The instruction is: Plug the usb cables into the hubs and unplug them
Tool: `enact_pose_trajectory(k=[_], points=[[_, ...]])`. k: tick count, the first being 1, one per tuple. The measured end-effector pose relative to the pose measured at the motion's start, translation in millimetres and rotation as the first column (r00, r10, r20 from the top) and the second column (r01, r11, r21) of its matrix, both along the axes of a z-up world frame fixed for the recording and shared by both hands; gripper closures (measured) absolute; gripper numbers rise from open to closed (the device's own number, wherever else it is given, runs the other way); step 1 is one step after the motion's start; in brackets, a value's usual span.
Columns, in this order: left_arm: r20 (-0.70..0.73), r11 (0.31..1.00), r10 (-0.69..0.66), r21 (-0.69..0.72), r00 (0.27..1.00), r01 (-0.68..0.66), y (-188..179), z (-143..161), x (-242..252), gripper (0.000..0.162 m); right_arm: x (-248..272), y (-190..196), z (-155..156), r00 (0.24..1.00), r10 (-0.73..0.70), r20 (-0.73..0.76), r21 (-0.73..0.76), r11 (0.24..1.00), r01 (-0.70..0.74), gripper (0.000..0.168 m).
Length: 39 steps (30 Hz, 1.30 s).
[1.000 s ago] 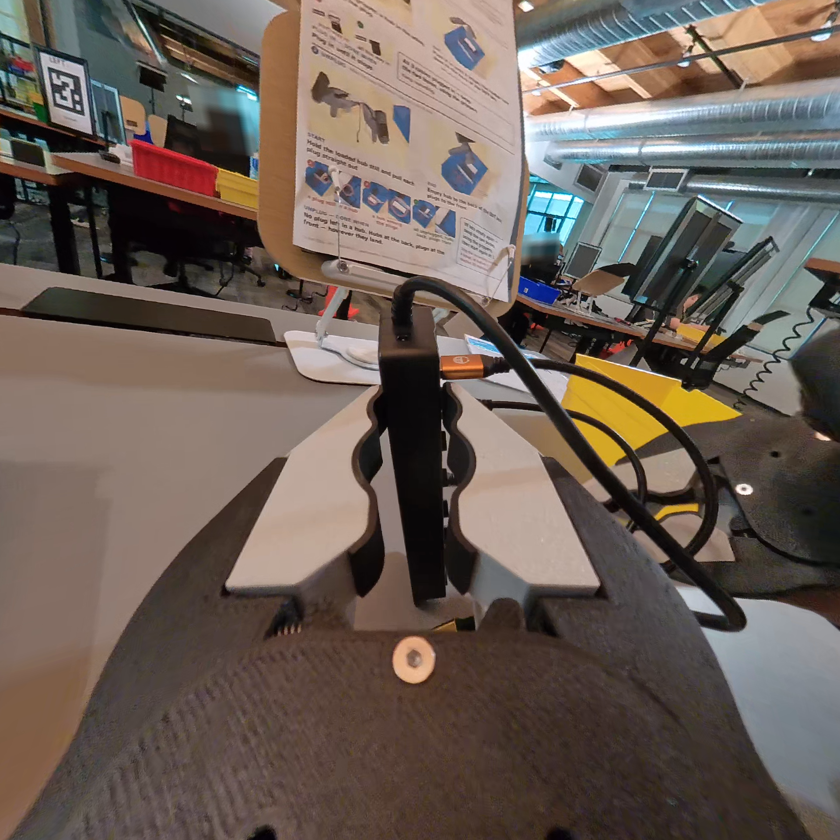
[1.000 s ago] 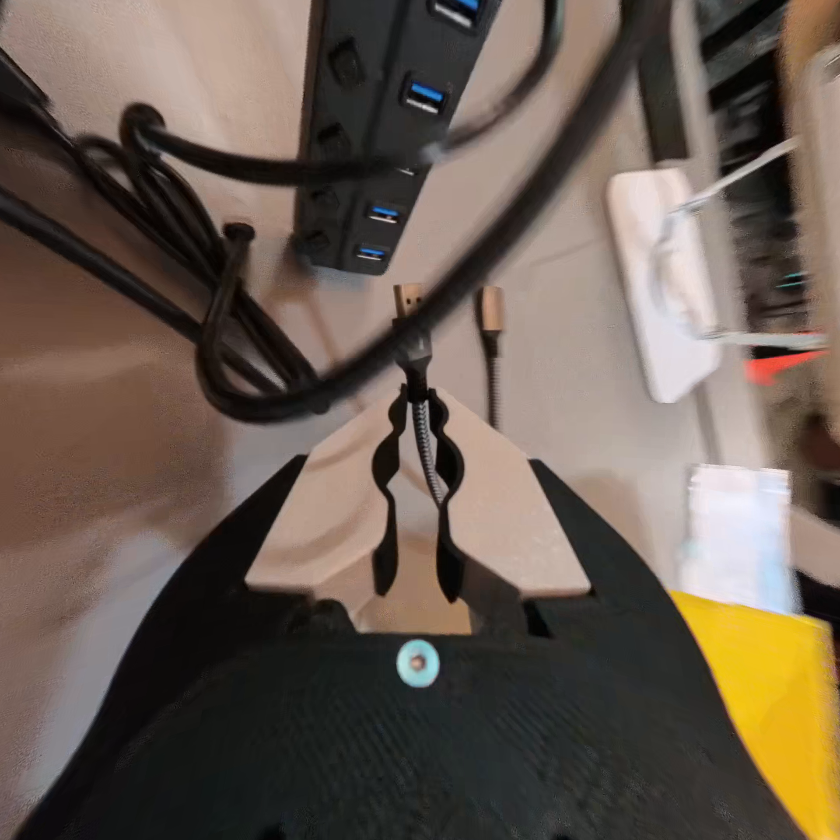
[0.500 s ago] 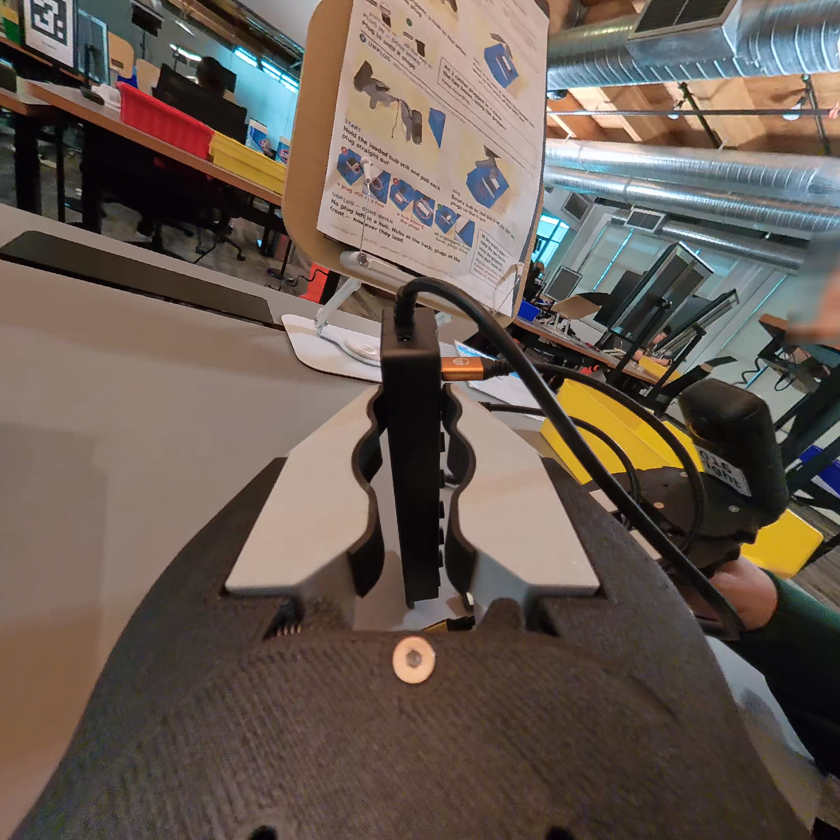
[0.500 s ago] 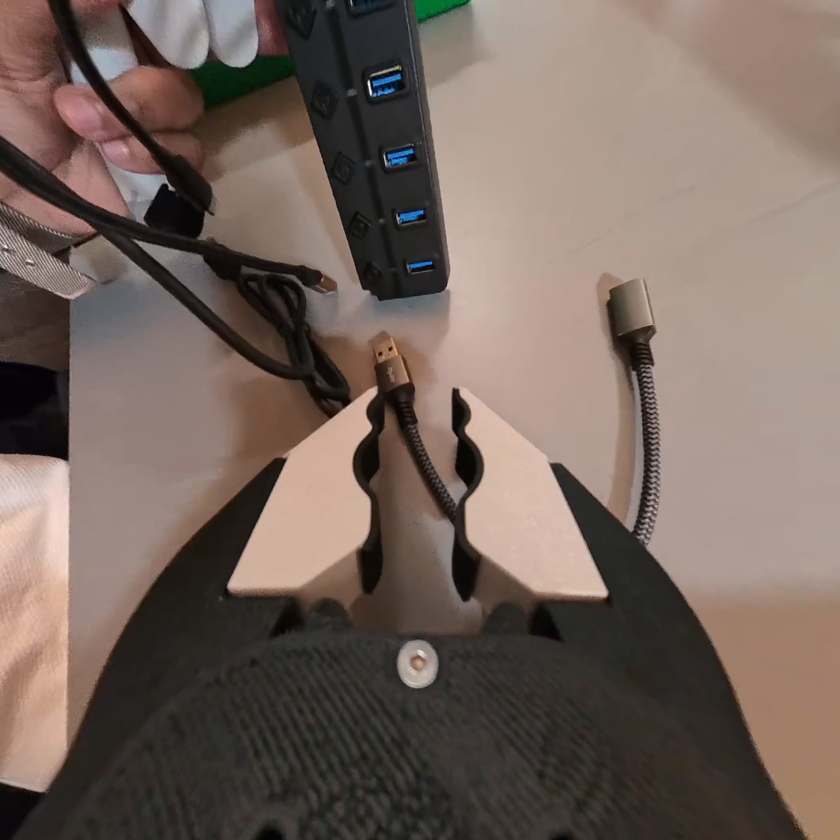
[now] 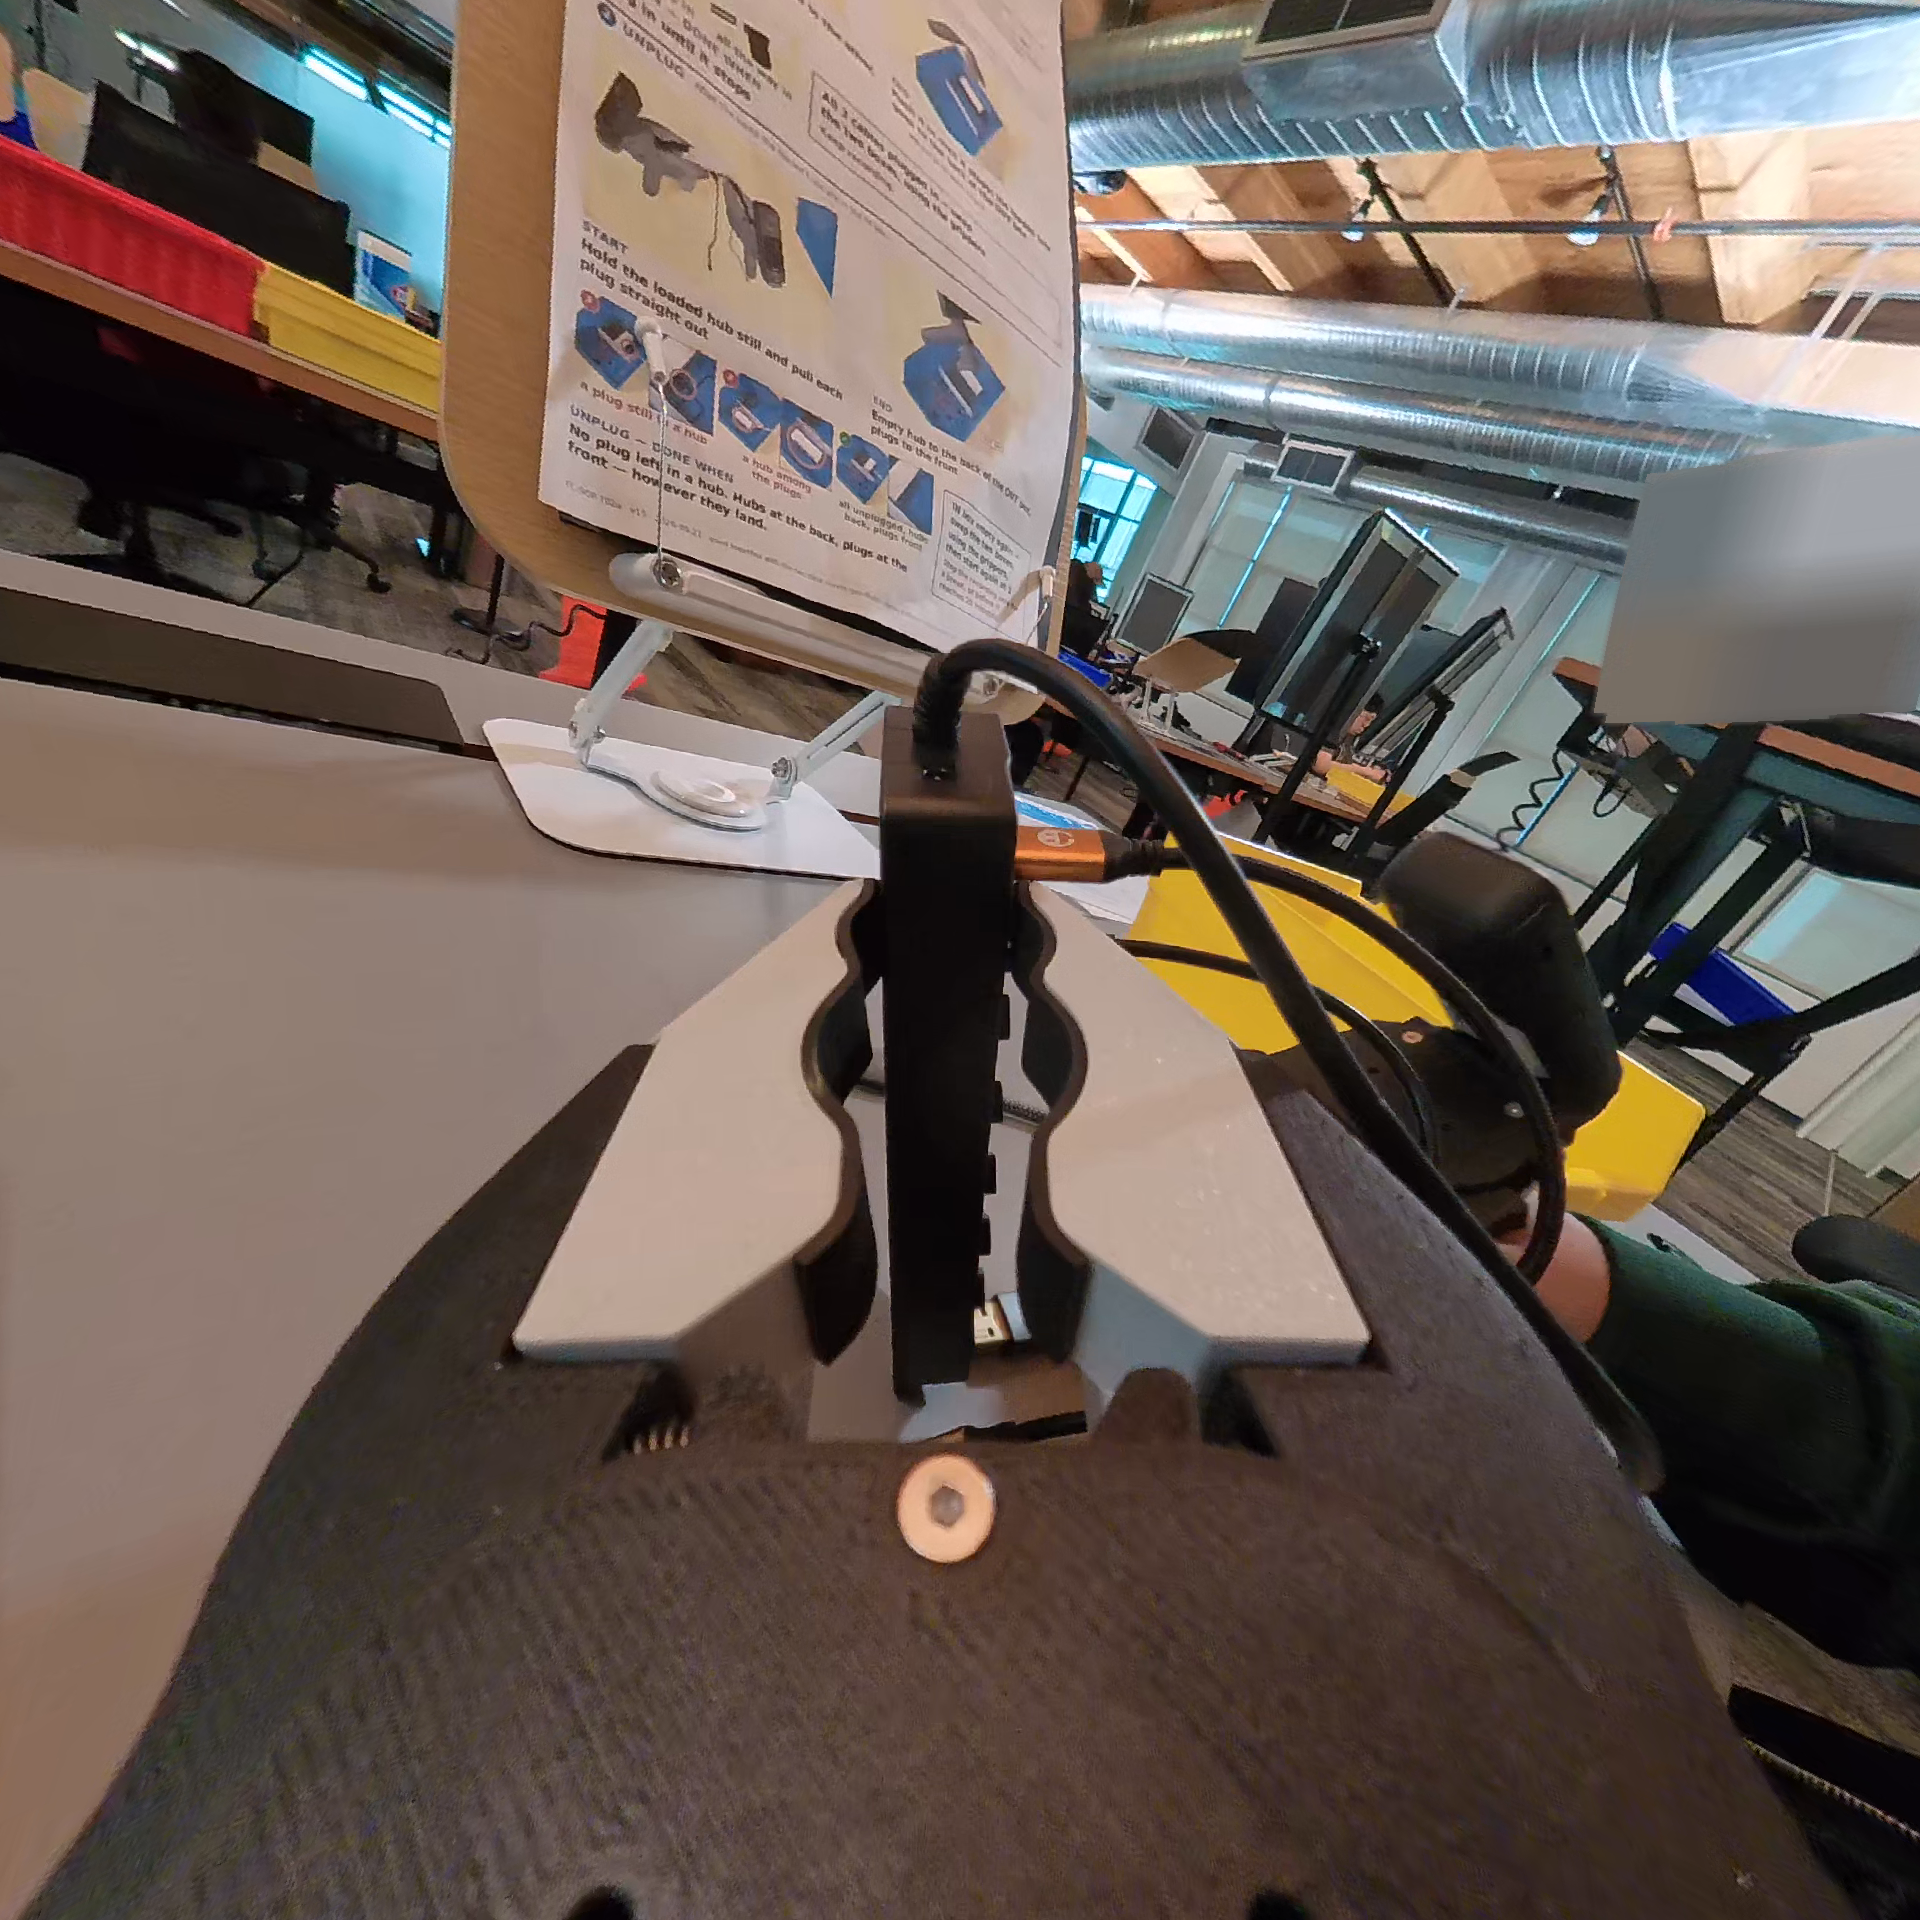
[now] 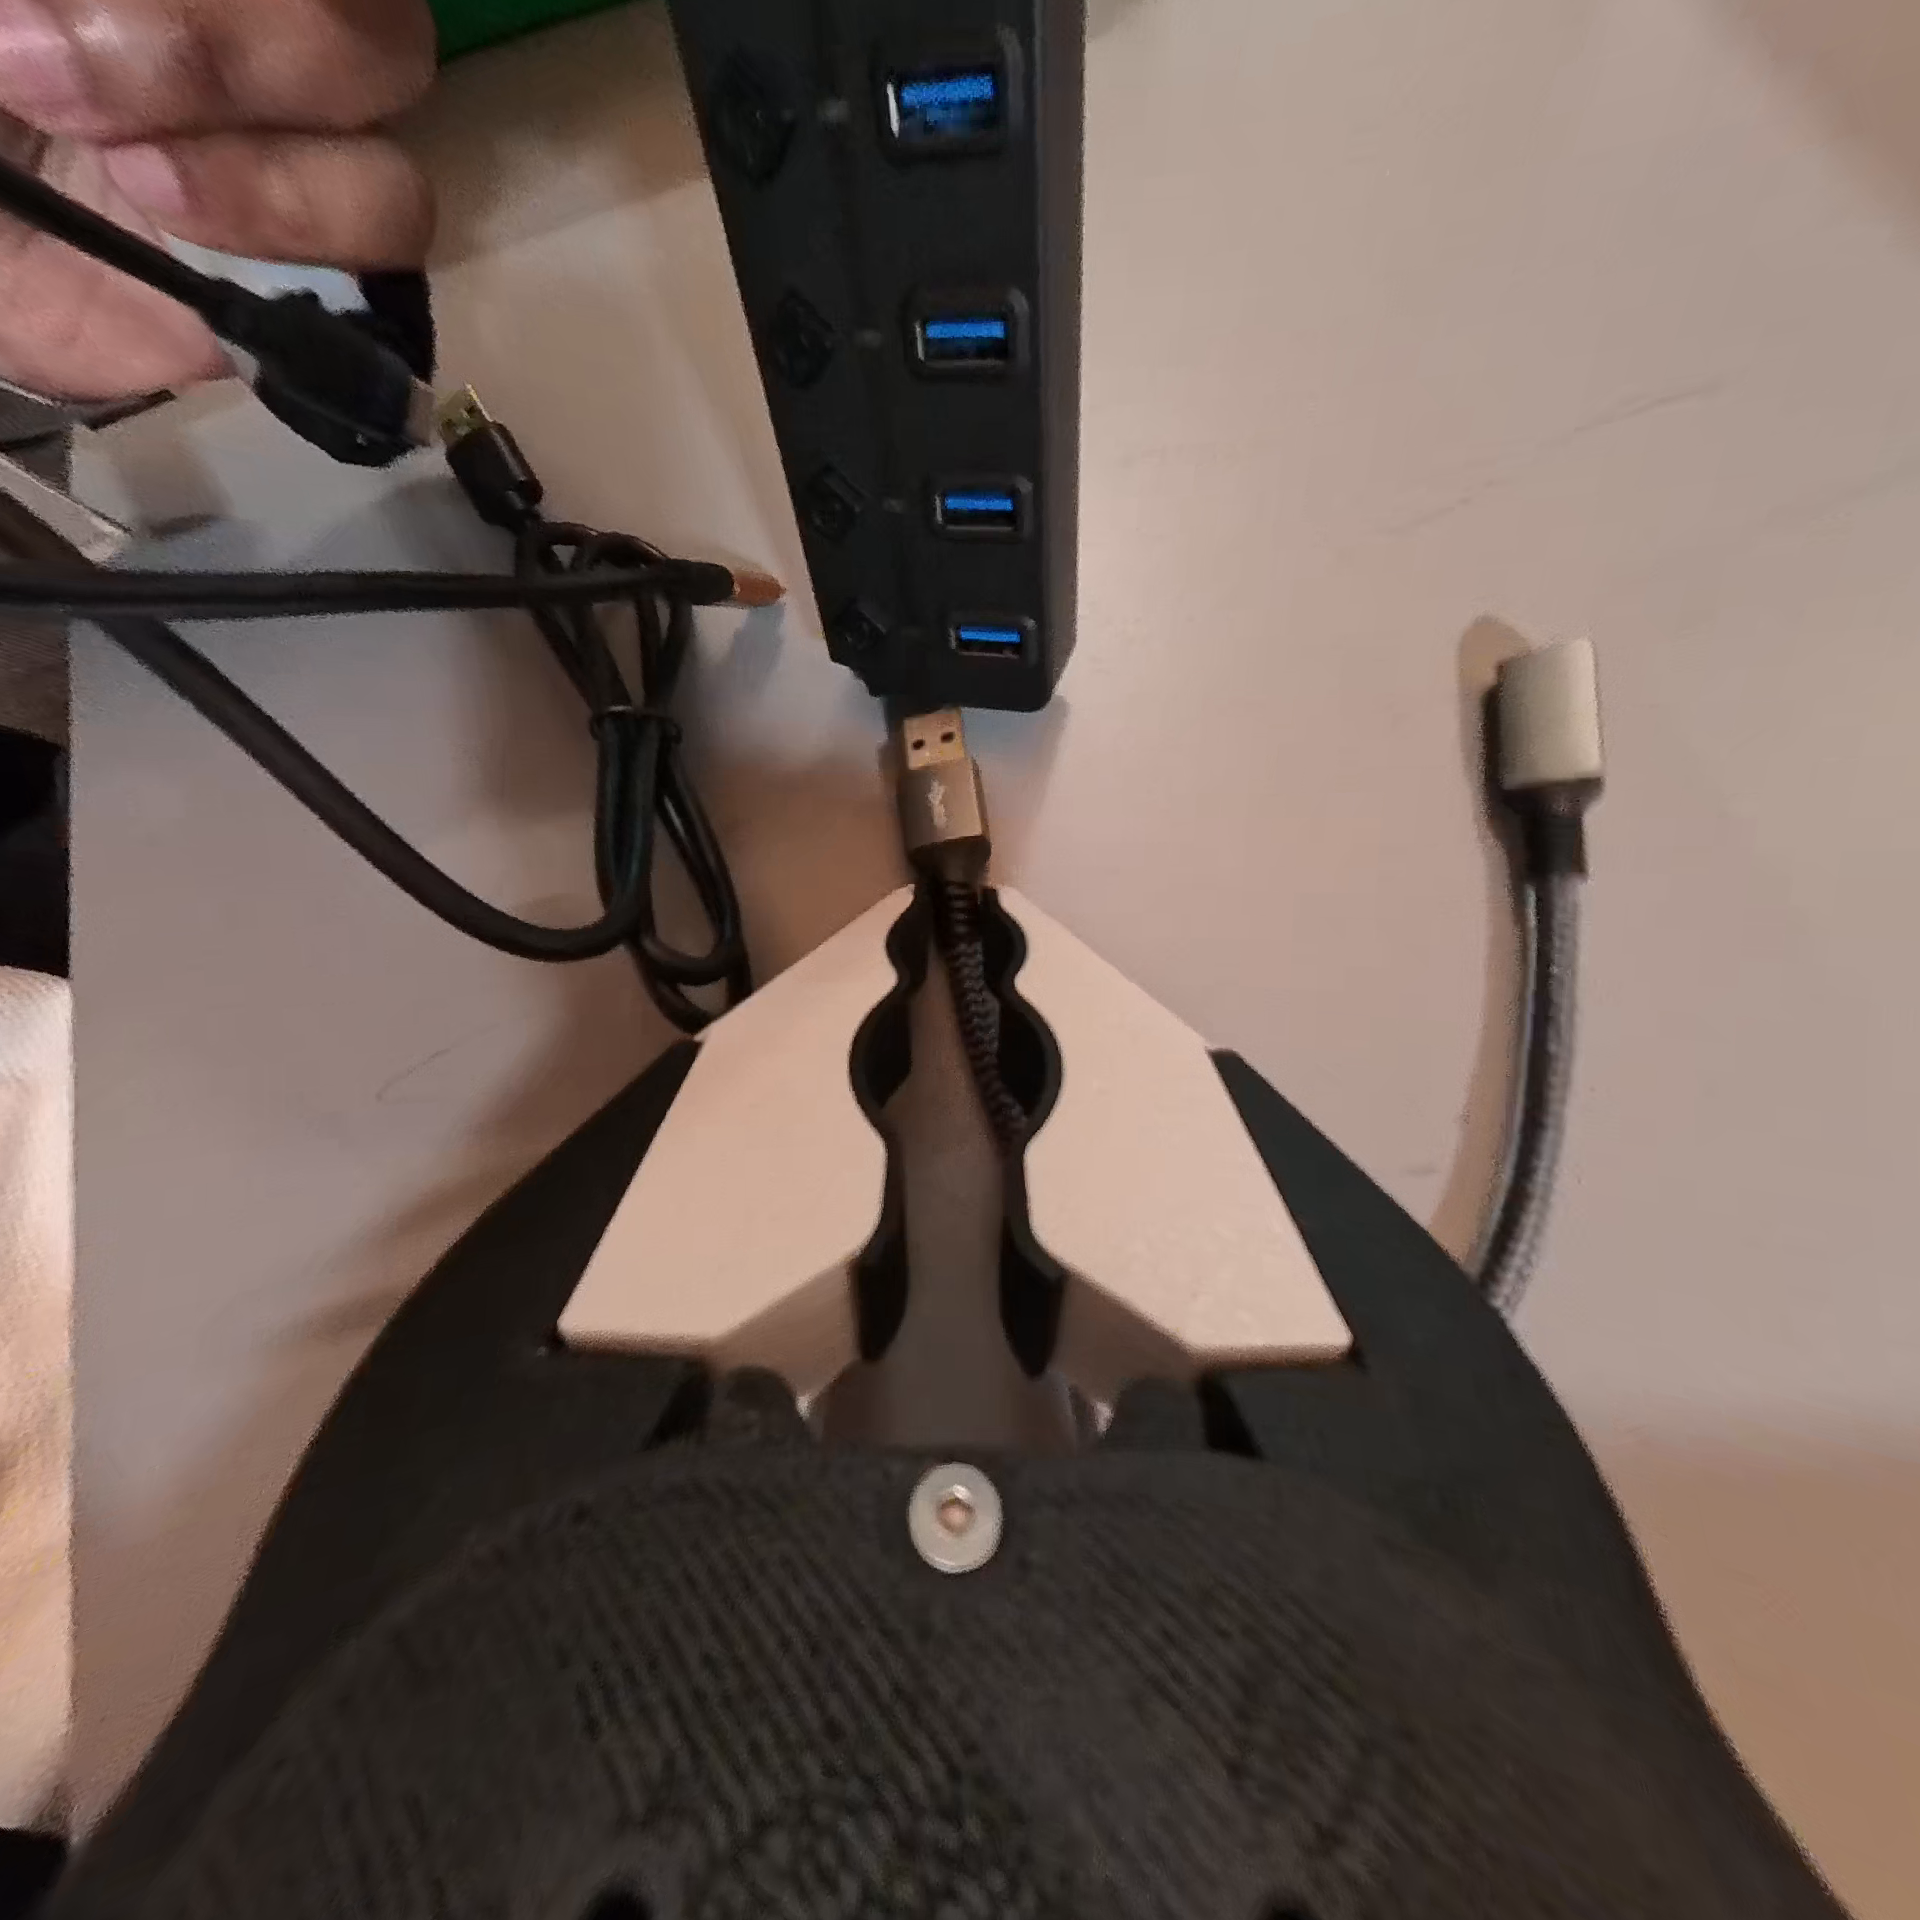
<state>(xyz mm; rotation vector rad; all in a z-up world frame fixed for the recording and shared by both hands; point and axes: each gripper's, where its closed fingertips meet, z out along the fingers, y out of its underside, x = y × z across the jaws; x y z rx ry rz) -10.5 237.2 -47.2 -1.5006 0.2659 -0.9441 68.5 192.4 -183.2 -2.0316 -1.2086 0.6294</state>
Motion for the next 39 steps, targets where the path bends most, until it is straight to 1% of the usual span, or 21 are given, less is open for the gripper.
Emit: enact_pose_trajectory(k=[2, 8, 10, 14, 18, 21, 29, 36, 39], points=[[0.004, 1.0, 0.015, 0.008, 1.0, -0.015, 0, 2, -2, 0.141, 1, 1, 7, 1.0, -0.017, -0.01, 0.012, 1.0, 0.017, 0.16], [-0.06, 0.998, 0.032, 0.057, 0.998, -0.029, -3, 3, 3, 0.14, 4, 6, 59, 0.988, -0.091, -0.127, 0.092, 0.99, 0.103, 0.161], [-0.091, 0.996, 0.038, 0.083, 0.995, -0.03, -6, 4, 7, 0.14, 3, 3, 68, 0.987, -0.099, -0.123, 0.102, 0.988, 0.112, 0.161], [-0.154, 0.99, 0.051, 0.137, 0.987, -0.03, -14, 5, 17, 0.14, -6, -4, 71, 0.992, -0.113, -0.049, 0.149, 0.982, 0.119, 0.161], [-0.216, 0.982, 0.048, 0.188, 0.975, -0.007, -22, 6, 29, 0.14, -11, -8, 79, 0.99, -0.137, -0.042, 0.161, 0.977, 0.142, 0.161], [-0.225, 0.981, 0.052, 0.196, 0.973, -0.007, -24, 6, 31, 0.14, -6, -5, 82, 0.985, -0.169, -0.045, 0.165, 0.971, 0.174, 0.161], [-0.265, 0.974, 0.063, 0.226, 0.962, -0.001, -29, 5, 38, 0.14, -7, -5, 88, 0.981, -0.178, -0.075, 0.17, 0.967, 0.188, 0.161], [-0.235, 0.979, 0.063, 0.204, 0.97, -0.014, -32, 5, 41, 0.14, -7, -4, 89, 0.981, -0.179, -0.076, 0.179, 0.965, 0.19, 0.161], [-0.25, 0.976, 0.067, 0.215, 0.966, -0.012, -32, 5, 42, 0.14, -6, -5, 90, 0.982, -0.177, -0.062, 0.191, 0.964, 0.186, 0.161]])
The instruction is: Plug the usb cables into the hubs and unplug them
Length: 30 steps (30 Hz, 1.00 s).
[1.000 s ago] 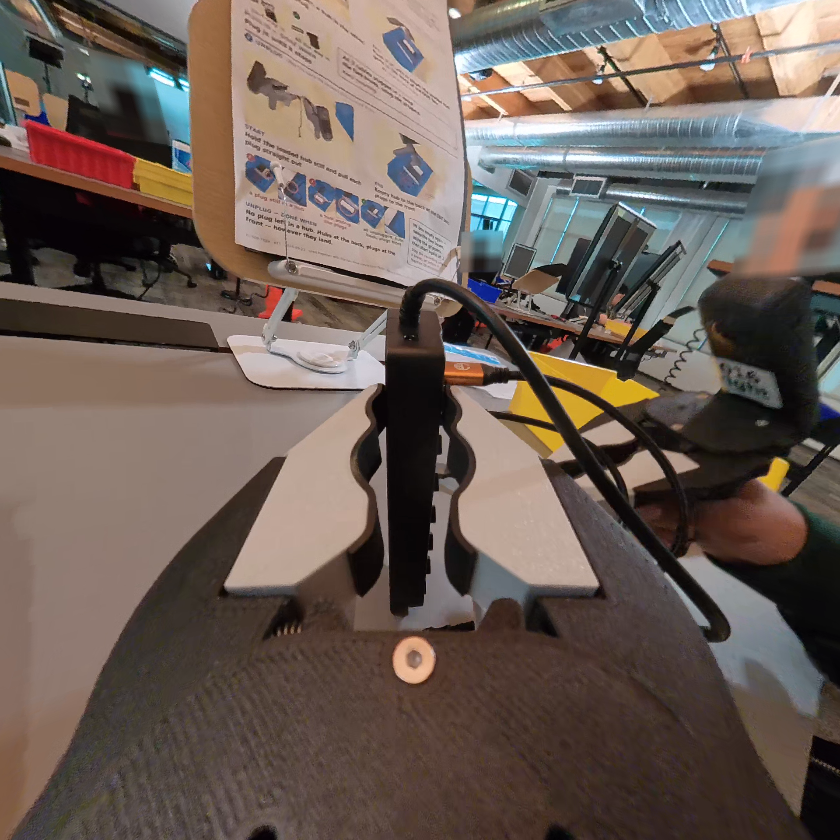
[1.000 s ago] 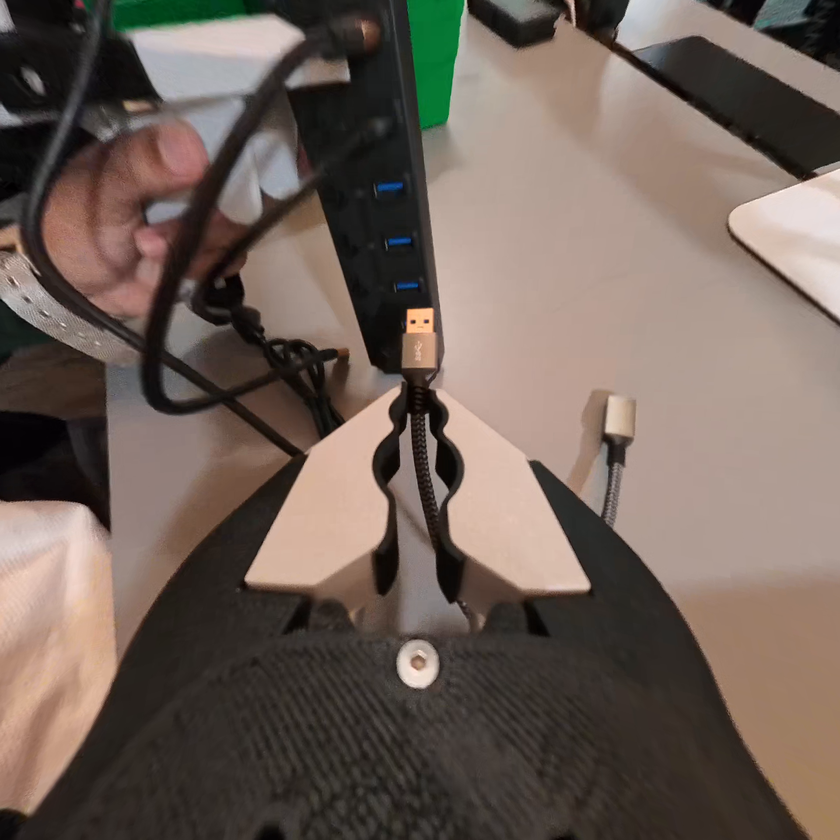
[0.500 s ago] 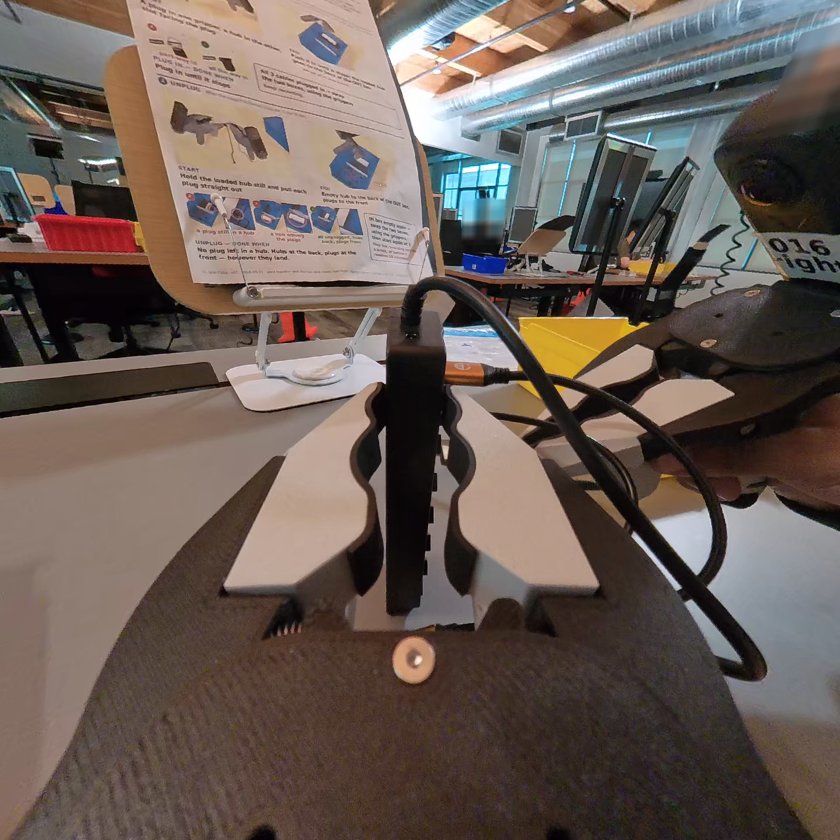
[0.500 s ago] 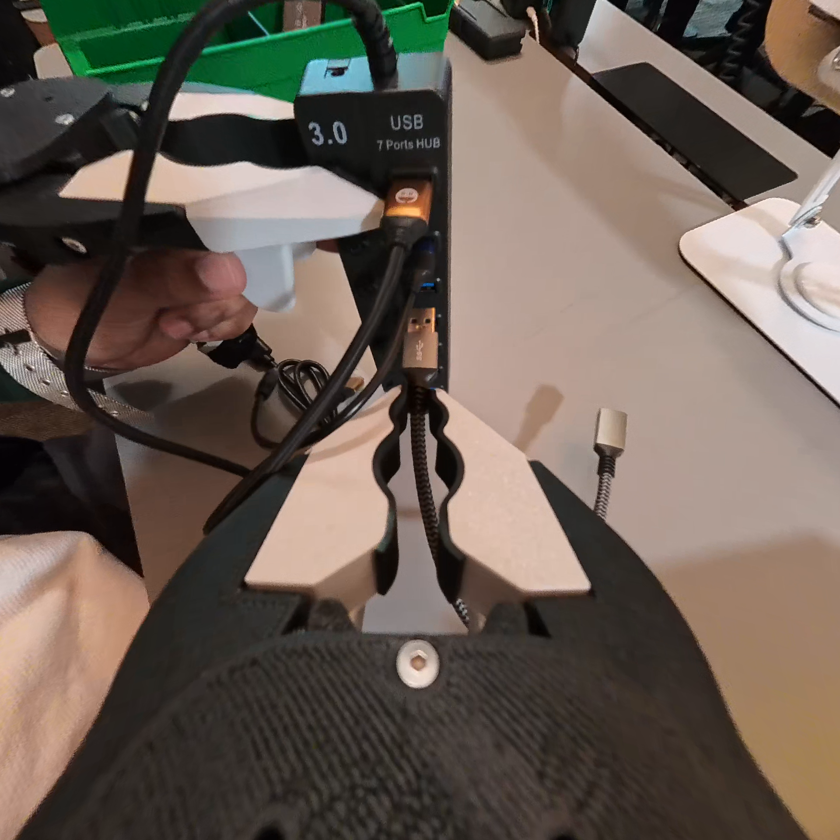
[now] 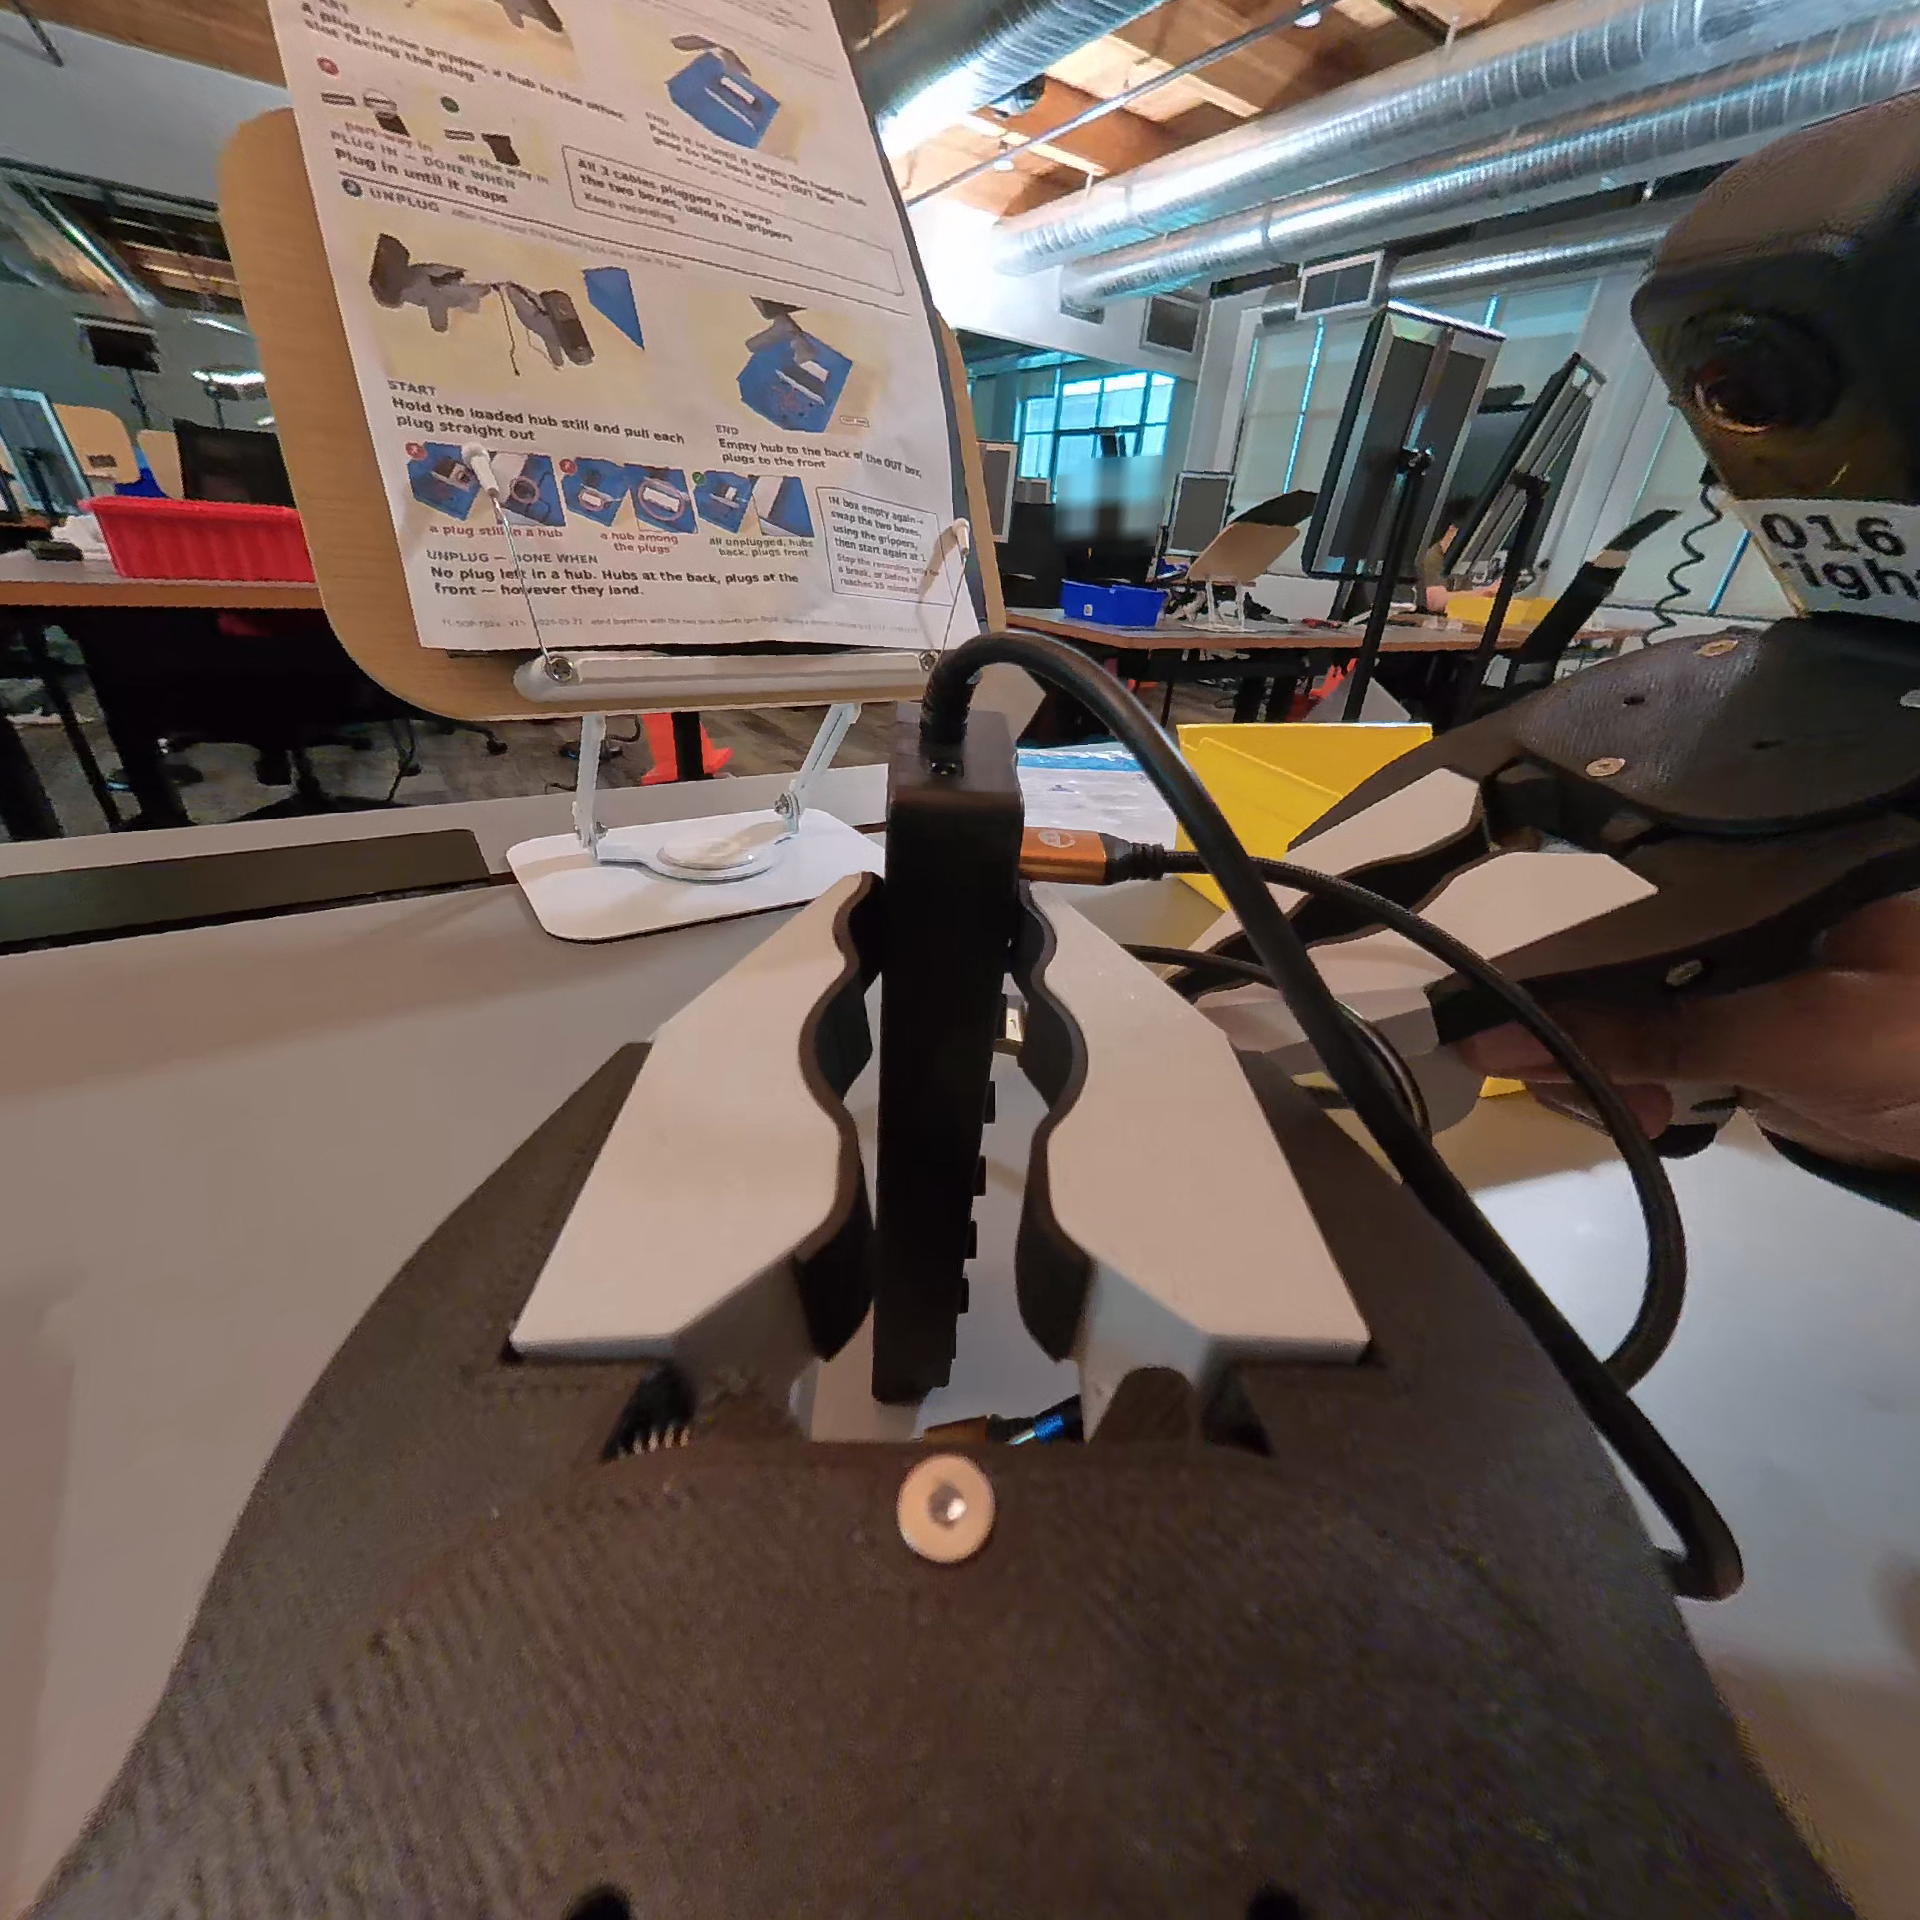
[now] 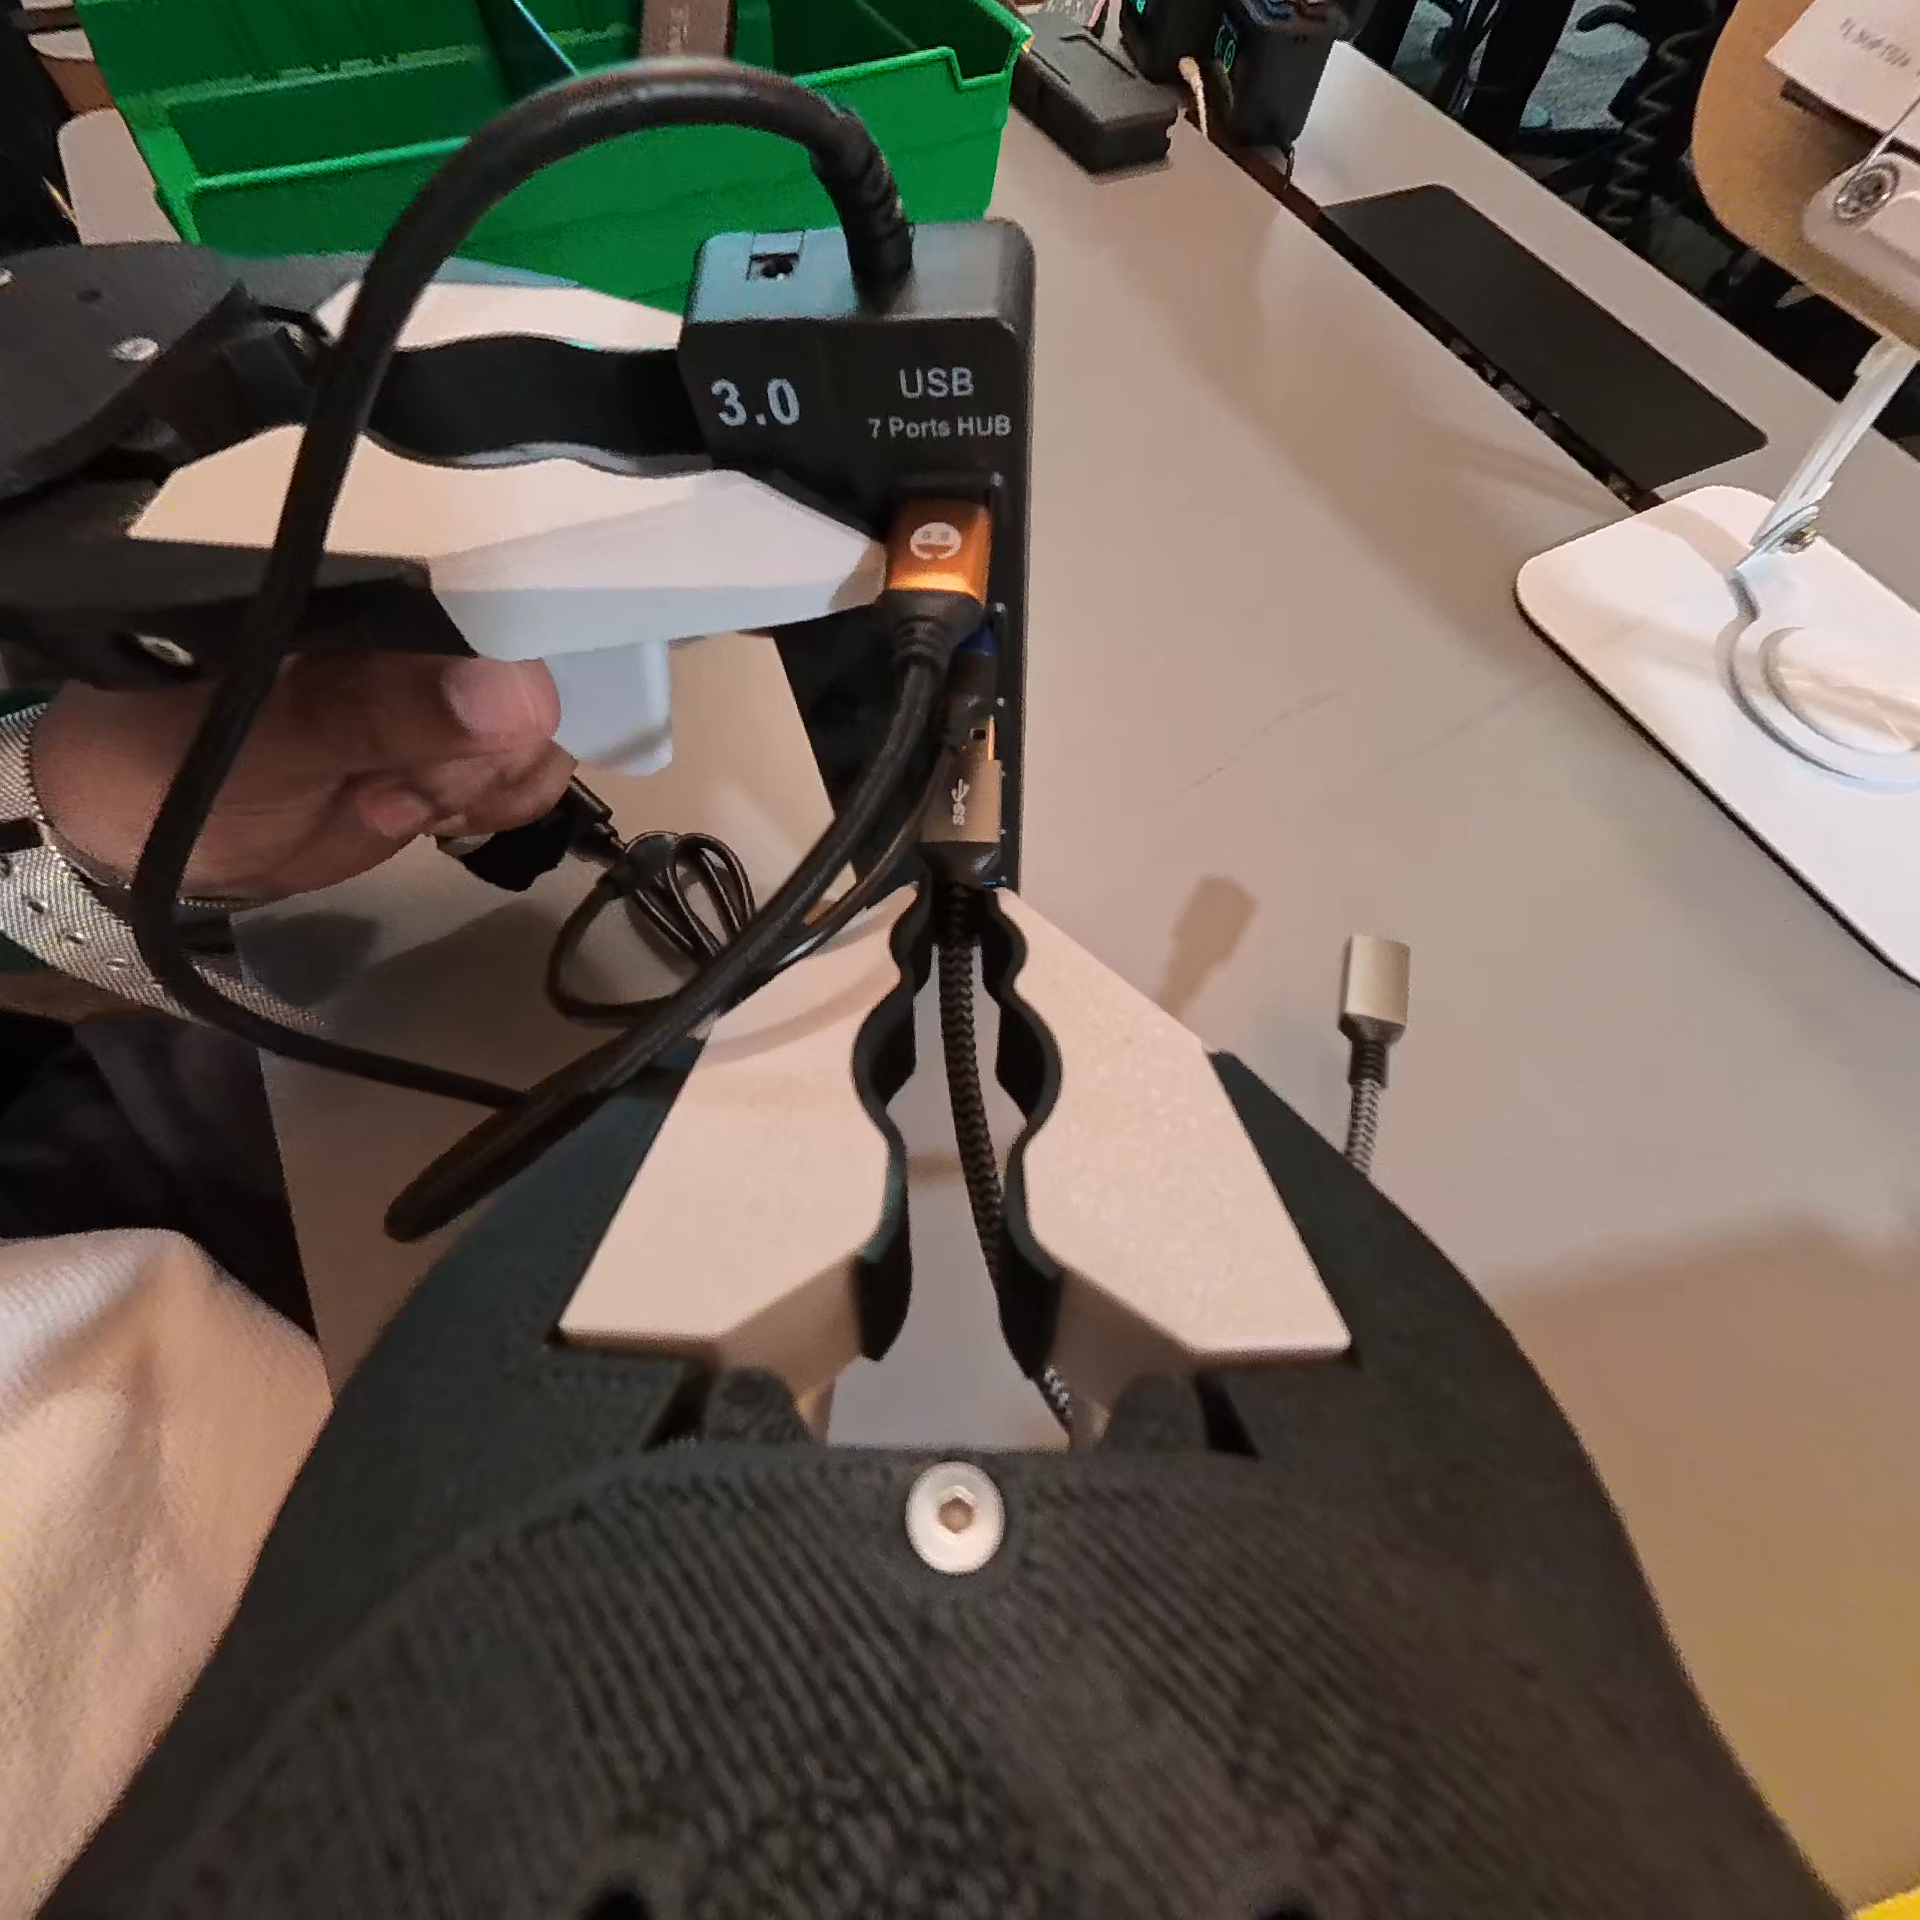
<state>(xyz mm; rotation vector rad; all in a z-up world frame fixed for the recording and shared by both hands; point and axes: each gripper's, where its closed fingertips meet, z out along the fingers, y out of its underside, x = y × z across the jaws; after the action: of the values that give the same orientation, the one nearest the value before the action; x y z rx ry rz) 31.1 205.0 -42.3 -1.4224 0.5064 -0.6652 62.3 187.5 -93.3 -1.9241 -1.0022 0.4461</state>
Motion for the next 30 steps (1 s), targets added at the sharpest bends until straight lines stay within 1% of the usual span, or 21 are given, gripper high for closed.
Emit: enact_pose_trajectory(k=[5, 9, 13, 17, 26, 30], points=[[0.003, 0.999, -0.029, -0.018, 1.0, 0.029, 0, 0, 1, 0.139, -2, -2, 9, 0.999, 0.03, -0.036, 0.043, 0.999, -0.028, 0.161], [0.098, 0.991, -0.081, -0.098, 0.992, 0.091, -2, 0, 4, 0.139, 0, -1, 8, 0.999, 0.032, -0.041, 0.04, 0.999, -0.03, 0.161], [0.167, 0.982, -0.093, -0.145, 0.982, 0.118, -1, 0, 3, 0.138, -1, -2, 11, 0.997, 0.043, -0.057, 0.079, 0.996, -0.038, 0.161], [0.286, 0.96, -0.099, -0.224, 0.953, 0.167, -1, -1, 3, 0.136, -2, -1, 13, 0.996, 0.043, -0.082, 0.087, 0.996, -0.035, 0.161], [0.385, 0.927, -0.1, -0.299, 0.917, 0.226, -3, -2, 6, 0.134, -3, 1, 9, 0.997, 0.013, -0.076, 0.107, 0.994, -0.005, 0.161], [0.429, 0.91, -0.109, -0.321, 0.897, 0.264, -5, -2, 8, 0.132, -3, 2, 8, 0.995, 0.007, -0.096, 0.117, 0.993, 0.004, 0.161]])
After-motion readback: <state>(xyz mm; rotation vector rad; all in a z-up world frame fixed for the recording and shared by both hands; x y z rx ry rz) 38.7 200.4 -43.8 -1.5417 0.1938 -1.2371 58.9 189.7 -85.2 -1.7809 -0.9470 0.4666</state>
